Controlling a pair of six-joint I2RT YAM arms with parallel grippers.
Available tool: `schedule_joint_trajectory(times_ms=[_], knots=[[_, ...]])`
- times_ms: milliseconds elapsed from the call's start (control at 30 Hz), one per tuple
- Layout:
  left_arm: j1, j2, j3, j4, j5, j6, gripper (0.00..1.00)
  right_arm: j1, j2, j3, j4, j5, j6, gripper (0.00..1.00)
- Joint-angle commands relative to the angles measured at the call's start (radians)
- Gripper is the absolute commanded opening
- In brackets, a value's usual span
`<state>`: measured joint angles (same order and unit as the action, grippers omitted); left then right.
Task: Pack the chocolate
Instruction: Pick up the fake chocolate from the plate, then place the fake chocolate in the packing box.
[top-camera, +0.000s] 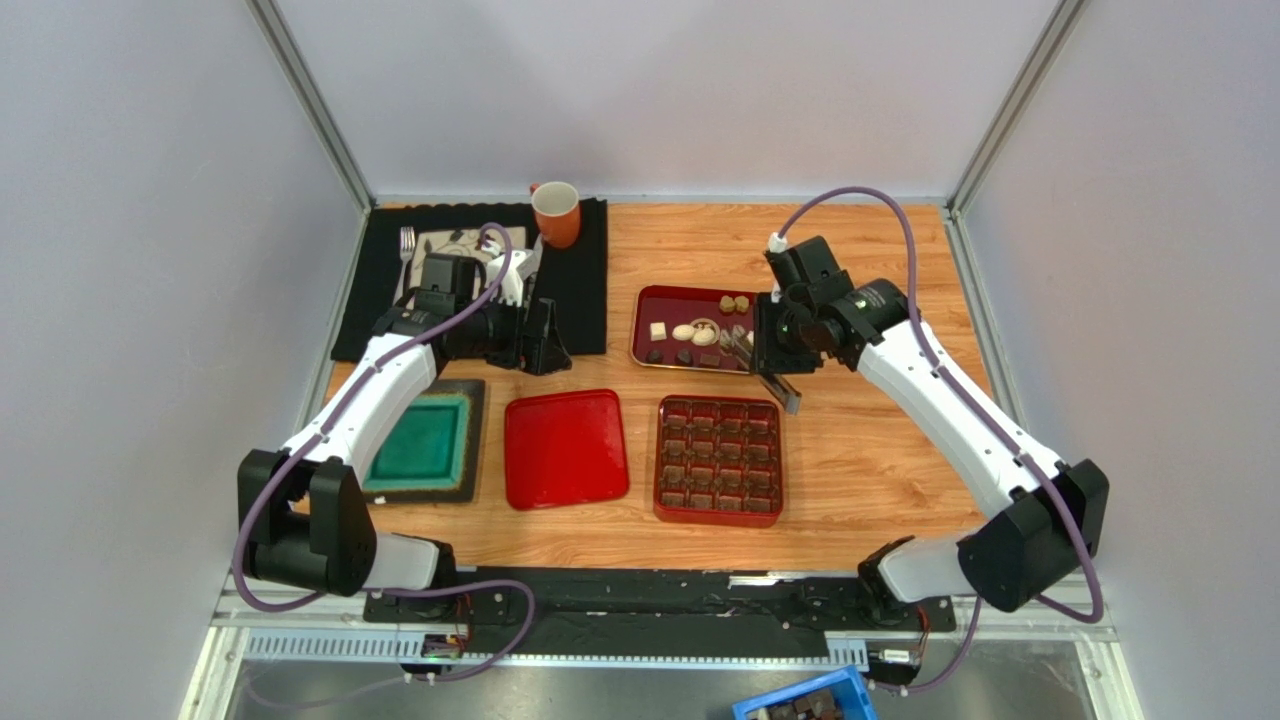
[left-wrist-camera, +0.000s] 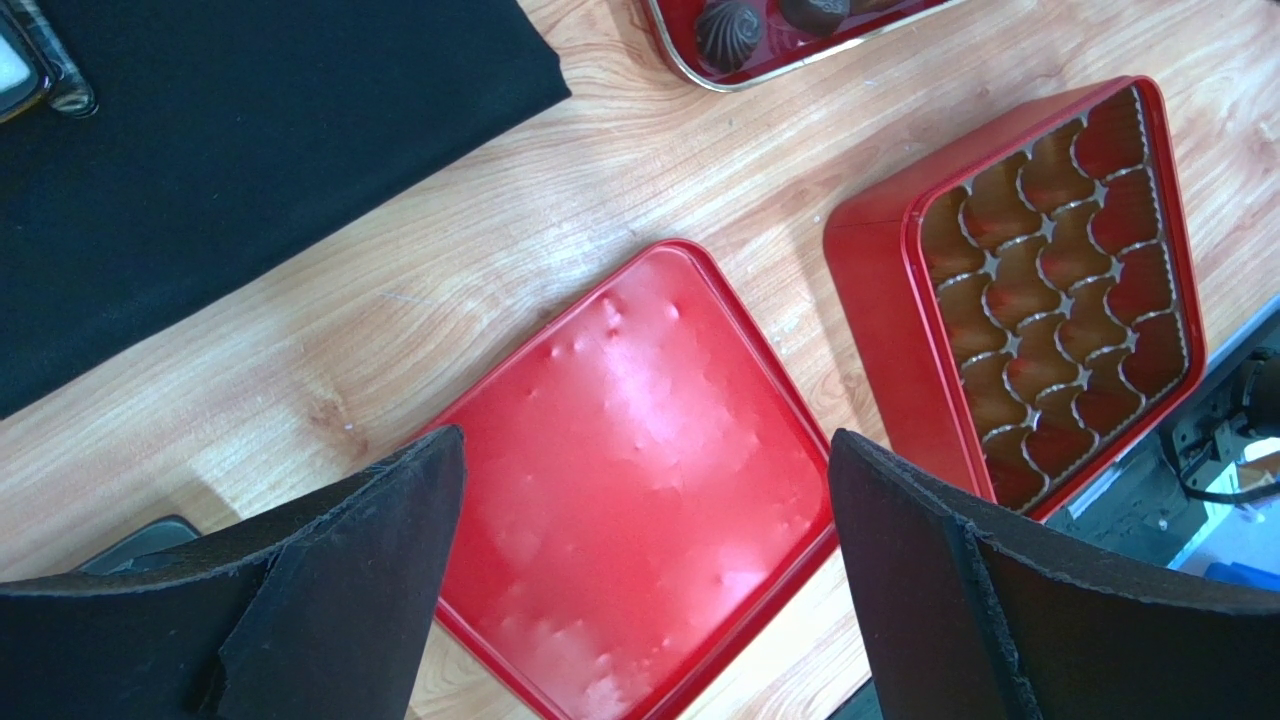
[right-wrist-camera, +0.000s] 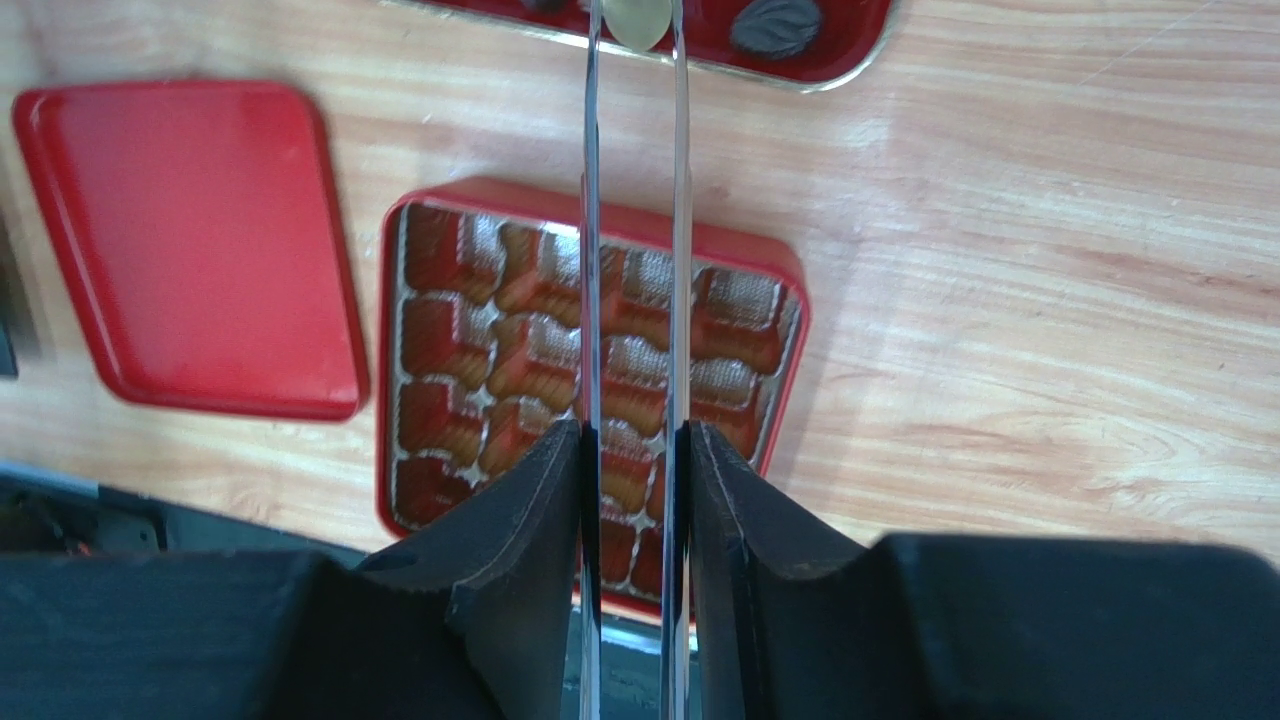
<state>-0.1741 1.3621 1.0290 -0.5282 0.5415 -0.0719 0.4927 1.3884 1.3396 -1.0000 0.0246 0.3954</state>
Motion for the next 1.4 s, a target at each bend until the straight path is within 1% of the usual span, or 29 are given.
schedule_joint_trajectory(times_ms=[0, 200, 333, 500, 600, 767, 867, 900, 1000, 1367], knots=[[0.008, -0.038, 0.017, 0.010, 0.009, 0.007, 0.99, 0.055, -0.077, 0.049, -0.080, -0.005, 0.023, 0.32], [0.007, -0.041, 0.013, 0.005, -0.003, 0.011, 0.99, 0.158, -0.132, 0.018, -0.137, 0.003, 0.075, 0.32], [0.007, -0.043, 0.005, 0.007, 0.000, 0.009, 0.99, 0.230, -0.157, -0.023, -0.120, -0.005, 0.132, 0.32], [0.007, -0.047, 0.006, 0.000, -0.005, 0.012, 0.99, 0.303, -0.150, -0.054, -0.097, -0.005, 0.177, 0.32], [0.007, -0.050, 0.006, -0.004, -0.006, 0.017, 0.99, 0.328, -0.143, -0.066, -0.091, -0.005, 0.192, 0.32], [0.008, -0.054, 0.005, -0.009, -0.006, 0.017, 0.99, 0.339, -0.132, -0.083, -0.074, 0.001, 0.201, 0.34], [0.007, -0.060, 0.005, -0.009, -0.003, 0.017, 0.99, 0.342, -0.121, -0.082, -0.066, 0.008, 0.201, 0.37], [0.007, -0.060, 0.005, -0.010, -0.002, 0.020, 0.99, 0.343, -0.115, -0.080, -0.063, 0.011, 0.201, 0.40], [0.007, -0.061, 0.006, -0.010, -0.003, 0.021, 0.99, 0.343, -0.106, -0.079, -0.057, 0.018, 0.197, 0.42], [0.008, -0.057, 0.011, -0.010, -0.002, 0.021, 0.99, 0.343, -0.097, -0.010, -0.077, 0.078, 0.172, 0.42]])
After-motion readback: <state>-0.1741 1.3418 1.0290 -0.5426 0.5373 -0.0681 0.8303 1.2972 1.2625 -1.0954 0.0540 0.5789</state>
